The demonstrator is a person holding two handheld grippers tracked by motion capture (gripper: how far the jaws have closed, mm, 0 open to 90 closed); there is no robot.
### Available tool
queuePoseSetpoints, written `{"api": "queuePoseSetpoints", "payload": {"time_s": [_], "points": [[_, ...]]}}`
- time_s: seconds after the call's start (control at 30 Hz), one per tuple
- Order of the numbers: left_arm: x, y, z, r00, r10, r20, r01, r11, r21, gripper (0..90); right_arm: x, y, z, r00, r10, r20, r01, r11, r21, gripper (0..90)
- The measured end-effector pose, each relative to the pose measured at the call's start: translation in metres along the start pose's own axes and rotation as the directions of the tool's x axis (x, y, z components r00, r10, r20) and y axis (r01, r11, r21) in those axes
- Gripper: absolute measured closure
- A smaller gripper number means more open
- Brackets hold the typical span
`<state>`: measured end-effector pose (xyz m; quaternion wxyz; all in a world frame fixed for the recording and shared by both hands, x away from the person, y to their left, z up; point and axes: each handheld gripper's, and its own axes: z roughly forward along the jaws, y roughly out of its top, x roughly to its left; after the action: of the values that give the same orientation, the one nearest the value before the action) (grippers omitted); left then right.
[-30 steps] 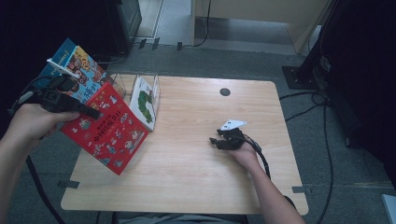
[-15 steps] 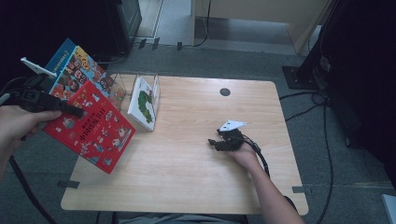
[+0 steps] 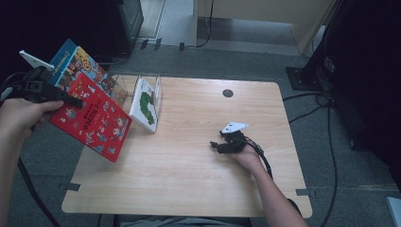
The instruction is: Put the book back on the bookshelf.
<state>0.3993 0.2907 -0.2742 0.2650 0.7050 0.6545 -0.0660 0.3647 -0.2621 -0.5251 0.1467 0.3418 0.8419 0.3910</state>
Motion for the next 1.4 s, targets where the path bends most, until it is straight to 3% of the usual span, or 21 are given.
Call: {"api": "queuePoseSetpoints", "payload": {"time_s": [0.47,0.6,0.8,1.4], "points": [[-0.004,0.037,0.013,0.9974,-0.052,-0.05,0.049,0.9977,-0.045,79.2,0.004,0.0,0.001,1.0,0.003,0.002,-0.003,1.0,0.006,28.8],[-0.006,0.048,0.02,0.9961,-0.049,-0.073,0.044,0.9967,-0.069,79.1,0.006,0.0,0.0,1.0,0.005,0.007,-0.005,1.0,0.006,28.0],[-0.007,0.066,0.032,0.9973,-0.059,-0.045,0.056,0.9958,-0.072,79.3,0.012,-0.003,-0.002,0.9991,0.028,0.031,-0.028,1.0,0.007,27.9],[-0.014,0.105,0.061,0.9981,-0.039,-0.048,0.035,0.9963,-0.079,78.9,0.019,-0.008,-0.008,0.9987,0.037,0.036,-0.037,0.999,0.008,27.8]]}}
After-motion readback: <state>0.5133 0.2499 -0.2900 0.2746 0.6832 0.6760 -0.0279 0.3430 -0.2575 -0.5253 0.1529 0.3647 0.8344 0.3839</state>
